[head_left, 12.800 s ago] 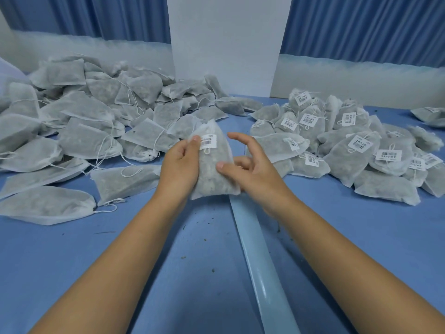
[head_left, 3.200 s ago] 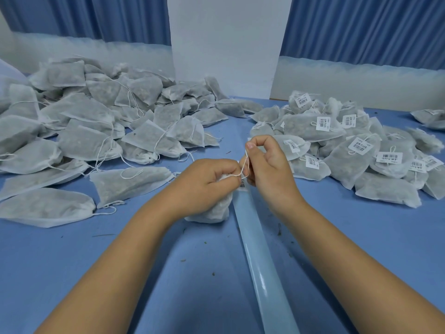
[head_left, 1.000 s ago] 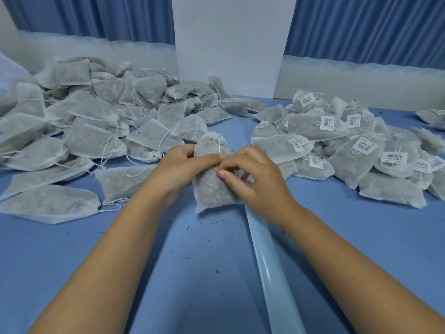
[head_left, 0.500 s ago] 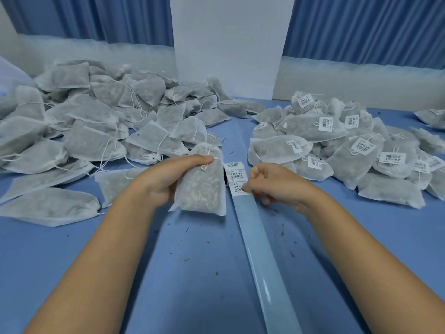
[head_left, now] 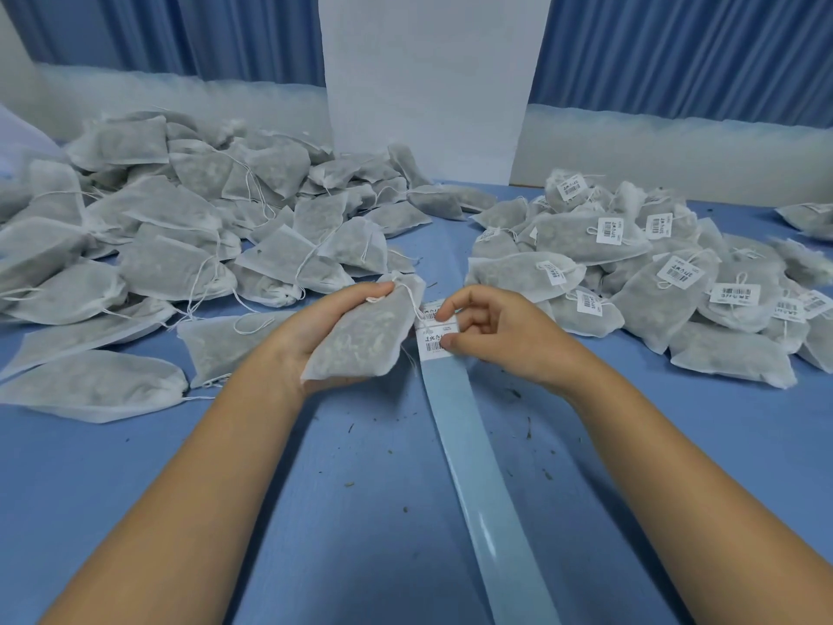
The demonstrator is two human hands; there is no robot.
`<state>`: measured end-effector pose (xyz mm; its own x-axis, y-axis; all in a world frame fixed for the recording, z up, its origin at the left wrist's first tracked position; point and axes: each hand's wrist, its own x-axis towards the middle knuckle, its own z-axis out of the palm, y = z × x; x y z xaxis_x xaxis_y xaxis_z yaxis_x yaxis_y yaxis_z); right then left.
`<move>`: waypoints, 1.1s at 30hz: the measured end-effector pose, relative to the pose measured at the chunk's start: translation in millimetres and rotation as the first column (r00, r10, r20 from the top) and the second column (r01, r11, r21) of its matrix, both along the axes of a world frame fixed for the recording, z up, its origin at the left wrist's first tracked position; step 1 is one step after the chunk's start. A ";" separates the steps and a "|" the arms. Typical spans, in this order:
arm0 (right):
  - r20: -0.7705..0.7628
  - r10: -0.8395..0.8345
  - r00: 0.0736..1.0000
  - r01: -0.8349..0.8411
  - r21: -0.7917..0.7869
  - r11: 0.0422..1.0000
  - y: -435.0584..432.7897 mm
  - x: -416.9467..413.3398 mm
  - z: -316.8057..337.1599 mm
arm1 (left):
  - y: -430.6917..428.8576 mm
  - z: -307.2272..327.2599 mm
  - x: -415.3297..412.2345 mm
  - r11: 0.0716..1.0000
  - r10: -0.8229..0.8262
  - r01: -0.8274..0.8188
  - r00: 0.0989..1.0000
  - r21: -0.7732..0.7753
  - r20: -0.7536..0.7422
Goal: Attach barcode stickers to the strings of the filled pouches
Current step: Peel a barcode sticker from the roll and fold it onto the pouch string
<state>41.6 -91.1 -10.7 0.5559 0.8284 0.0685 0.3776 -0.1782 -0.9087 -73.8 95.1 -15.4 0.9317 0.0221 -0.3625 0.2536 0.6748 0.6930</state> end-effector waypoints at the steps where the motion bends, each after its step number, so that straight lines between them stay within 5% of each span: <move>1: 0.006 0.000 1.000 0.000 -0.001 1.000 0.4 -0.2 -0.8 | -0.9 0.6 -0.4 0.999 -0.009 0.009 1.000 -0.038 0.002; 6: 0.197 -0.061 0.979 0.061 0.009 0.998 2.3 -0.8 -4.5 | -3.6 -2.2 -0.1 0.999 -0.013 0.013 1.000 0.049 0.003; 14: 0.654 -0.183 0.734 0.077 0.187 0.979 3.7 -0.3 -14.1 | 3.2 -6.1 3.0 0.997 -0.012 0.010 1.000 -0.072 -0.022; 22: 0.809 -0.236 0.538 0.035 0.258 0.966 2.7 0.5 -19.4 | 2.9 -4.9 0.7 0.993 0.053 -0.057 0.998 -0.104 -0.046; 24: 0.803 -0.244 0.544 0.029 0.273 0.962 2.5 0.0 -19.0 | 3.0 -4.6 1.5 0.993 0.072 -0.077 0.996 -0.091 -0.054; 26: 0.727 -0.241 0.643 0.033 0.287 0.957 3.6 -3.4 -18.0 | 2.5 -4.3 1.5 0.994 0.076 -0.079 0.996 -0.071 -0.048; 30: 0.336 -0.275 0.901 0.104 0.448 0.888 5.7 -10.1 -8.7 | 2.4 -4.0 1.8 0.996 0.089 -0.088 0.995 0.018 -0.050; 33: 0.079 -0.392 0.917 0.288 0.550 0.784 5.2 -9.2 0.1 | 0.2 -0.9 2.3 0.992 0.108 -0.104 0.992 0.071 -0.068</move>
<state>32.4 -85.9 -10.6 0.7292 0.3984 0.5563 0.5467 0.1497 -0.8238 -71.5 95.4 -16.3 0.8947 0.1459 -0.4222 0.2335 0.6531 0.7204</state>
